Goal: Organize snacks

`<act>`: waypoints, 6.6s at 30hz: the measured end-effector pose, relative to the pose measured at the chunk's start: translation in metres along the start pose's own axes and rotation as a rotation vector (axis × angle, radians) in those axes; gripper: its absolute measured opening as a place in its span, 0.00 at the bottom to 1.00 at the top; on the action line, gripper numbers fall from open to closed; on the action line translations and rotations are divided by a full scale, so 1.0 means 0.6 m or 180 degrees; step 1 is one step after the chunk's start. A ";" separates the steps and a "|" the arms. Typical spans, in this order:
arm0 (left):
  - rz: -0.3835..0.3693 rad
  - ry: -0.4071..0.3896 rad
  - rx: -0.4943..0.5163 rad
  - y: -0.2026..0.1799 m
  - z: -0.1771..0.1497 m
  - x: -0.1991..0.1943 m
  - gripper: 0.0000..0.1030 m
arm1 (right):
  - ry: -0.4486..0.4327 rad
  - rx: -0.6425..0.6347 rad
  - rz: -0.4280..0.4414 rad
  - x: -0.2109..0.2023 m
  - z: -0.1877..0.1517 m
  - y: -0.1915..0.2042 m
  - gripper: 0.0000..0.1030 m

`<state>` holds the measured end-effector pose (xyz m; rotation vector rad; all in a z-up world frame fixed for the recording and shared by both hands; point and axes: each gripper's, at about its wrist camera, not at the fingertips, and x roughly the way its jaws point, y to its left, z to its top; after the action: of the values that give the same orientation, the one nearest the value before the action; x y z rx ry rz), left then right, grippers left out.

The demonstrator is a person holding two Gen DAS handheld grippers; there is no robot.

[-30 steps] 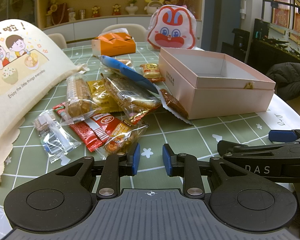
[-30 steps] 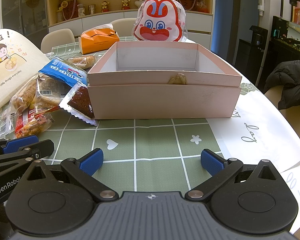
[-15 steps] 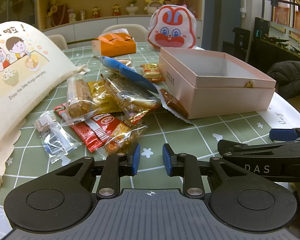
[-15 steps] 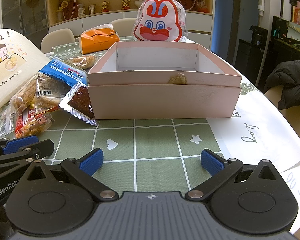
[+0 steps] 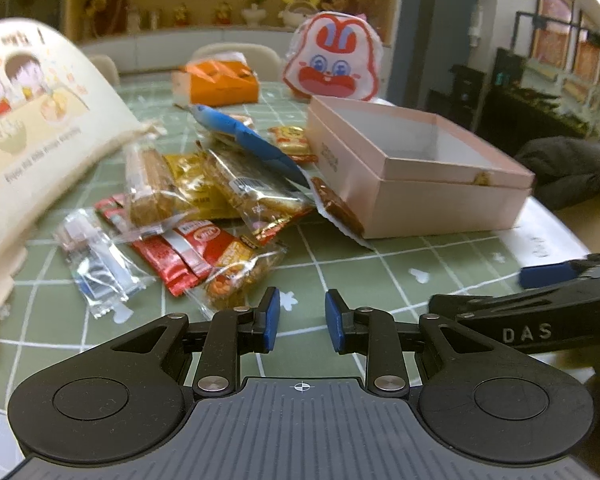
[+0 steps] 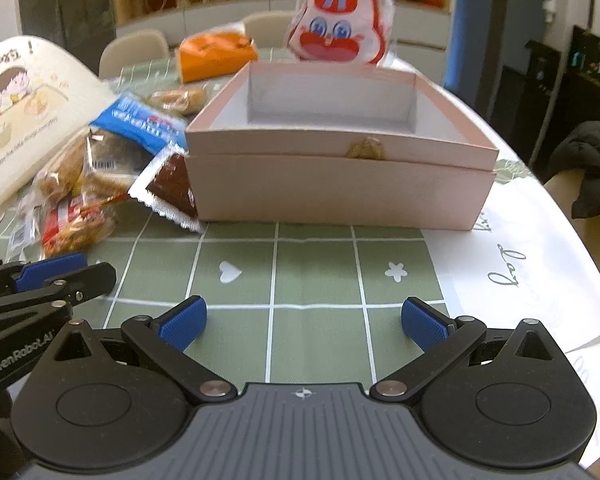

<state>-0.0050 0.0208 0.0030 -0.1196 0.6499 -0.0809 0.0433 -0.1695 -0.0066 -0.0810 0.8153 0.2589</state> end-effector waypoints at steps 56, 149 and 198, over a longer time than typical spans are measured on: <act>-0.0202 0.0246 -0.0245 0.210 0.052 -0.036 0.36 | -0.0086 -0.0010 0.0855 0.019 0.062 0.176 0.54; -0.1056 -0.0261 -0.1543 0.283 0.141 0.073 0.36 | 0.0793 -0.0082 -0.0478 0.266 0.396 0.189 0.36; -0.0720 0.0569 -0.0852 0.163 0.002 -0.070 0.36 | 0.0016 -0.0002 0.0073 -0.055 -0.003 -0.029 0.69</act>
<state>-0.0340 0.1224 0.0157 -0.4480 0.8223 -0.2244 0.0248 -0.1929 0.0160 -0.0729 0.8215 0.2804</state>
